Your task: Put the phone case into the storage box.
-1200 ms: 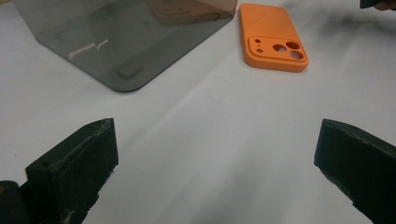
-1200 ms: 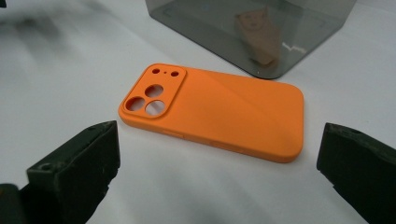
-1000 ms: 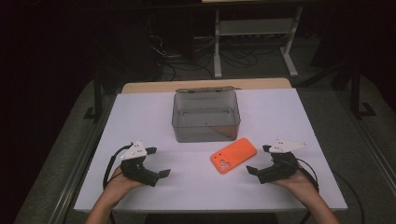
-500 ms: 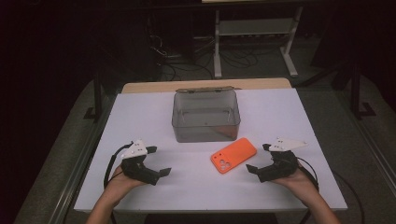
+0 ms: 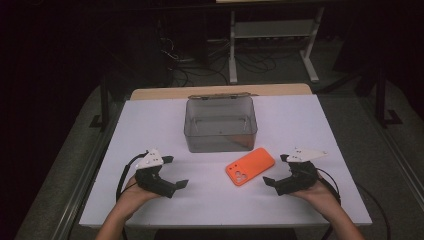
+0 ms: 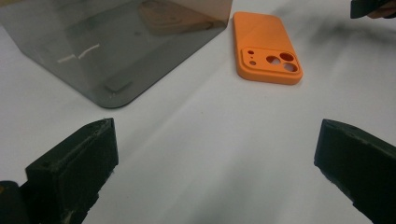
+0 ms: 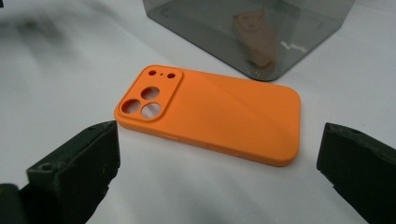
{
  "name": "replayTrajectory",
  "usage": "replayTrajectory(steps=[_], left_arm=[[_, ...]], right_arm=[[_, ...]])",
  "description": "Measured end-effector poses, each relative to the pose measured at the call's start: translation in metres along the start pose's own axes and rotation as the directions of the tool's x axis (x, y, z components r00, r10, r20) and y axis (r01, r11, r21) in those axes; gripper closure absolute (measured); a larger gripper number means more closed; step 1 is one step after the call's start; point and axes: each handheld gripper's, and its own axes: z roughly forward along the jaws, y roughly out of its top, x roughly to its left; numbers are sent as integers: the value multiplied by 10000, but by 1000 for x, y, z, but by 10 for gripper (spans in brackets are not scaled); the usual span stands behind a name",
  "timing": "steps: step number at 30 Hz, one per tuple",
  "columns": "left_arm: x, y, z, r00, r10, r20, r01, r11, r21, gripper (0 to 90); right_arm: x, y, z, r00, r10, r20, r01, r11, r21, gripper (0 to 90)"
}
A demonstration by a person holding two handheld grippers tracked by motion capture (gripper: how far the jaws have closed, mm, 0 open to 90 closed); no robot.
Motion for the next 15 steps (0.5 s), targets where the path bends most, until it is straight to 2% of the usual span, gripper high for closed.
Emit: replayTrajectory(steps=[15], left_arm=[[-3, 6, 7, 9998, 50, 168, -47, 9999, -148, 0]], right_arm=[[-1, 0, 1, 10000, -20, -39, 20, 10000, 29, 0]])
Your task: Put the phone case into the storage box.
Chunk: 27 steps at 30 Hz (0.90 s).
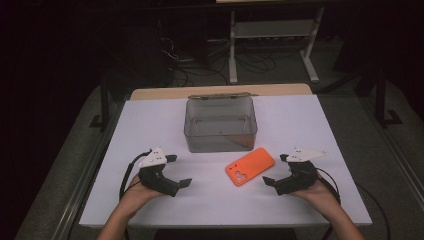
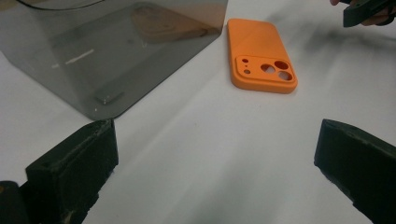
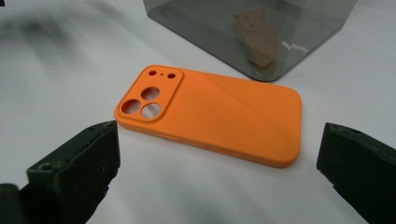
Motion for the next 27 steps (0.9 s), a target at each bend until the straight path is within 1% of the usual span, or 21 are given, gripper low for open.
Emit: replayTrajectory(steps=[5, 6, 9, 13, 15, 17, 19, 20, 27], left_arm=[[-1, 3, 3, 9999, 14, 106, -13, 10000, -57, 0], [-1, 4, 4, 9999, 66, 143, -65, 10000, -48, 0], [-1, 6, 6, 9998, 32, 172, -30, 9999, -139, 0], [-2, 9, 9, 9997, 44, 256, -41, 9999, -131, 0], [-2, 10, 10, 9993, 74, 355, -70, 9999, -101, 0], [-3, 11, 13, 9993, 93, 376, -90, 9999, -71, 0], [-3, 12, 15, 9990, 132, 421, -130, 9999, -46, 0], [-4, 13, 16, 9989, 114, 445, -112, 9999, -48, 0], [-5, 16, 22, 9982, 170, 568, -171, 9999, 14, 0]], right_arm=[[0, -1, 1, 10000, -41, 58, 41, 10000, 71, 0], [1, -1, 1, 10000, -31, 53, 30, 10000, 79, 0], [1, -1, 1, 10000, -57, 47, 56, 9999, 83, 0], [1, -2, 1, 9999, -54, 117, 53, 10000, 56, 0], [1, -2, 1, 9999, 29, 129, -29, 10000, 16, 0], [1, -2, 1, 9999, 7, 147, -7, 10000, 26, 0], [1, -2, 1, 9999, 145, 31, -145, 9999, -20, 0], [1, -3, 1, 9999, 144, 45, -144, 9999, -47, 0], [2, -3, 2, 10000, -77, 15, 77, 10000, 11, 0]])
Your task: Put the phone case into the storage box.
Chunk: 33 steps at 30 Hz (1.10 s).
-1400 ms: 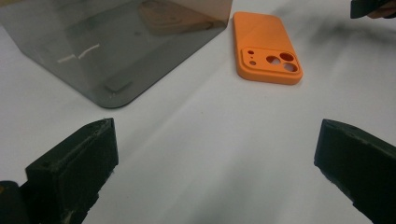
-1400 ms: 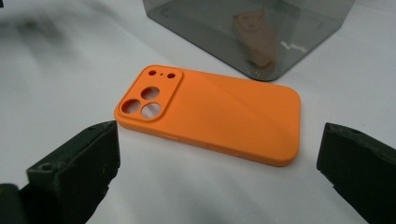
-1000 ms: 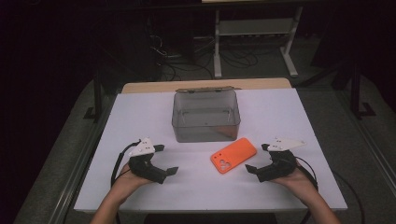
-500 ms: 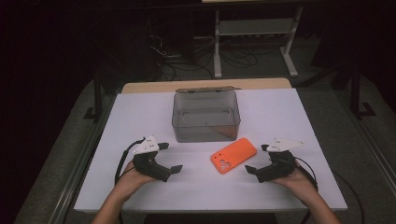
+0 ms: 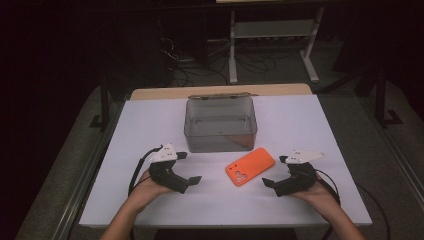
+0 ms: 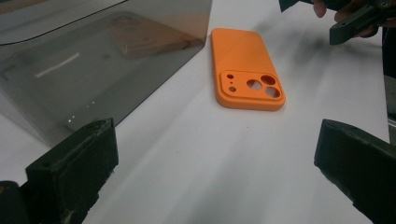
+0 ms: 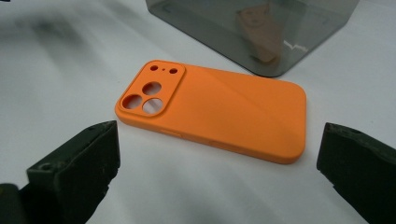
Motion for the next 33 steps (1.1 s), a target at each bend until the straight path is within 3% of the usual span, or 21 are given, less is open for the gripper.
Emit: replayTrajectory(steps=[33], left_arm=[[-10, 19, 26, 9988, 365, 328, -373, 9990, 236, 0]], right_arm=[[-2, 0, -1, 10000, 35, -22, -35, 10000, -47, 0]])
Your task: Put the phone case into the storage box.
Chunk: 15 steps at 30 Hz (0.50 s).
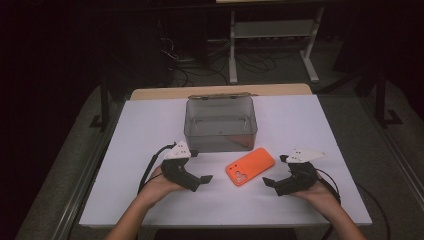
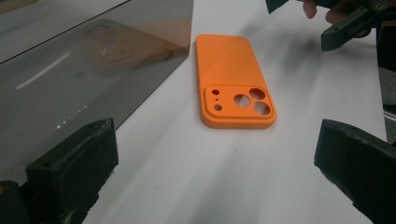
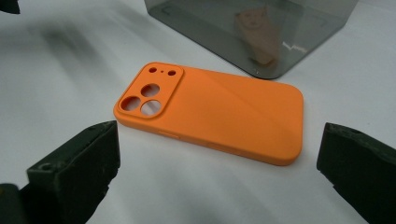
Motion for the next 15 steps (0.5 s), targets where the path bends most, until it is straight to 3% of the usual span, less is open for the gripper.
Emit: replayTrajectory(steps=[15], left_arm=[[-3, 9, 12, 9998, 164, 127, -165, 9998, 108, 0]], right_arm=[[0, 0, -1, 10000, 18, 5, -18, 10000, -10, 0]])
